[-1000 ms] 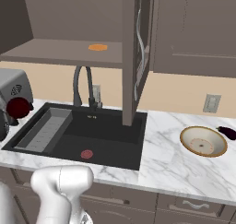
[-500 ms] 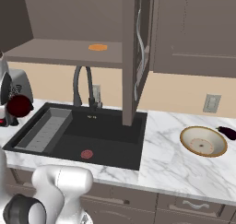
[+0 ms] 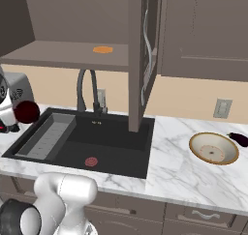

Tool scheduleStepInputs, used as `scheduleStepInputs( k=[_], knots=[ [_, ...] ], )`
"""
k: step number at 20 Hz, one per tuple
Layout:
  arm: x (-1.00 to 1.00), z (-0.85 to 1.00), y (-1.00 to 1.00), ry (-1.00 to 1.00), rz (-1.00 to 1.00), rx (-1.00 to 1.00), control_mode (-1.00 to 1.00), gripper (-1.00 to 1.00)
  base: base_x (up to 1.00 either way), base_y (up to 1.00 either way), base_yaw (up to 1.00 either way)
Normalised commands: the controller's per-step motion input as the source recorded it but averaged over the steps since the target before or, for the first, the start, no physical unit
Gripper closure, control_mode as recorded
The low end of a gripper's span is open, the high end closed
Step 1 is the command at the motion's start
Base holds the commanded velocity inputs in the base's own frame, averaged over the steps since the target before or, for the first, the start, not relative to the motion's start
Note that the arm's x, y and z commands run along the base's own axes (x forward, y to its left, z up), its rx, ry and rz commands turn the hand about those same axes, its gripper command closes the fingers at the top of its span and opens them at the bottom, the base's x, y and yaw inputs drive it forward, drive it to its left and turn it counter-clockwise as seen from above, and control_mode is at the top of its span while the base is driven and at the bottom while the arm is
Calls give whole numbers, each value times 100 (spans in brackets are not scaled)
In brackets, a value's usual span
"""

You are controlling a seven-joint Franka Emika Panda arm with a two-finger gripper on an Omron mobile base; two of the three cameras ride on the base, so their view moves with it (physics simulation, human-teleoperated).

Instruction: Pick the mug and place it in the sink. Pick the bowl and place it in the open cabinet and then close the cabinet.

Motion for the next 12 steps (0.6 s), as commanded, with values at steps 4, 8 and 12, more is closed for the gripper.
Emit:
scheduleStepInputs(
  k=[4, 8, 12],
  knots=[
    [0, -34, -44, 3, 27, -1, -100, 100, 0, 0, 0],
    [0, -46, -36, 8, 29, 0, -100, 100, 0, 0, 0],
    [0, -49, -25, 2, 30, -3, -100, 100, 0, 0, 0]
  ],
)
